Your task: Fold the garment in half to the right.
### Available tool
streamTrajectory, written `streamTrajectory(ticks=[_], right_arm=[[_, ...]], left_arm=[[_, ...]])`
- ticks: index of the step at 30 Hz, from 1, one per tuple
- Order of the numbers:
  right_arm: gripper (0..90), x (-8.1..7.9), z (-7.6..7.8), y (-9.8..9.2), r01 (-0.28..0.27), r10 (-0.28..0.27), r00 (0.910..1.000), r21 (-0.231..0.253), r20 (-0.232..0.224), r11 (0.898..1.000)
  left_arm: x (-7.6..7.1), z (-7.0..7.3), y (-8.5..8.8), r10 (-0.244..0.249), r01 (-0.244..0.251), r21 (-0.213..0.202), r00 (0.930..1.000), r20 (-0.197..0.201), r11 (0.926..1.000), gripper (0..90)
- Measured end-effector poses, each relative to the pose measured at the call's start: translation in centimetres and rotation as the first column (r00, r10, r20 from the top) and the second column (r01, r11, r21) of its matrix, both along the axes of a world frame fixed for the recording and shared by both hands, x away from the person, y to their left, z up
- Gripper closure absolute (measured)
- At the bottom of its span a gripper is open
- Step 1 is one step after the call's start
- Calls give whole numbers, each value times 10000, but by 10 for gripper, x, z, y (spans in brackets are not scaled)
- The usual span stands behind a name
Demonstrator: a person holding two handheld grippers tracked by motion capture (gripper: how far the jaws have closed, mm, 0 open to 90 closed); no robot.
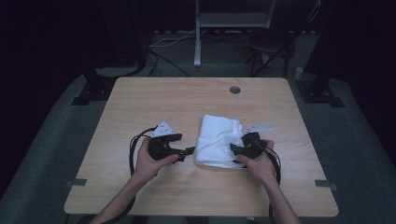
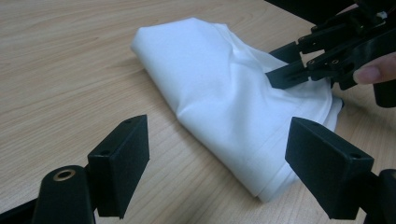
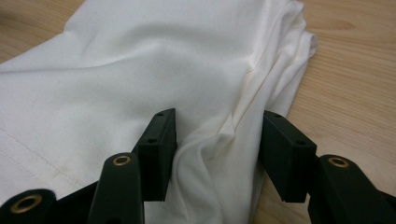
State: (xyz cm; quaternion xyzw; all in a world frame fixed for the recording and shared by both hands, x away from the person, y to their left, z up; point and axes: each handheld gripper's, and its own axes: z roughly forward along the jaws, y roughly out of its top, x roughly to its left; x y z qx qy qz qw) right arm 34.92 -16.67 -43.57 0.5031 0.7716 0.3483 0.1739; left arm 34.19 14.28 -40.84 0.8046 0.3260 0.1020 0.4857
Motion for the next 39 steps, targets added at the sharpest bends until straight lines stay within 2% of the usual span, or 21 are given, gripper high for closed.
streamTrajectory(ticks=[5, 10, 16, 19, 20, 24, 27, 29, 33, 36, 39], right_arm=[[479, 6, -2, 15, -167, 166, 9997, 106, 155, 9998], [480, 13, -2, 37, -496, 492, 9985, 153, 254, 9987], [477, 22, -3, 63, -776, 768, 9966, 264, 292, 9966], [455, 25, -2, 72, -947, 942, 9953, 301, 204, 9950], [441, 25, -1, 73, -927, 921, 9956, 381, 168, 9950], [453, 16, 10, 69, -1099, 1052, 9926, 795, 609, 9908], [460, 5, 22, 63, -1529, 1436, 9854, 1054, 913, 9826], [468, -5, 26, 61, -2002, 1904, 9765, 971, 1014, 9749], [474, -16, 19, 60, -2643, 2581, 9633, 943, 731, 9598], [474, -19, 8, 60, -2754, 2732, 9613, 936, 357, 9568], [474, -21, 0, 58, -2767, 2753, 9610, 1003, 273, 9557]], left_arm=[[-2, -2, 2, 34, -34, 65, 10000, -67, 10000, 216], [-2, -3, 7, 130, -129, 137, 9999, -64, 9998, 216], [0, -6, 14, 301, -299, 188, 9995, -105, 9994, 216], [0, -8, 17, 340, -335, 198, 9991, -254, 9992, 216], [0, -9, 17, 310, -304, 214, 9992, -263, 9993, 216], [-1, -9, 20, 280, -280, 18, 9991, -325, 9996, 216], [-1, -10, 21, 255, -254, 36, 9992, -323, 9997, 216], [-2, -11, 21, 171, -172, -25, 9991, -388, 9998, 216], [-2, -15, 16, -37, 35, -26, 9984, -566, 10000, 216], [-4, -19, 12, -187, 196, 124, 9976, -666, 9997, 216], [-5, -24, 10, -293, 315, 275, 9965, -784, 9991, 216]])
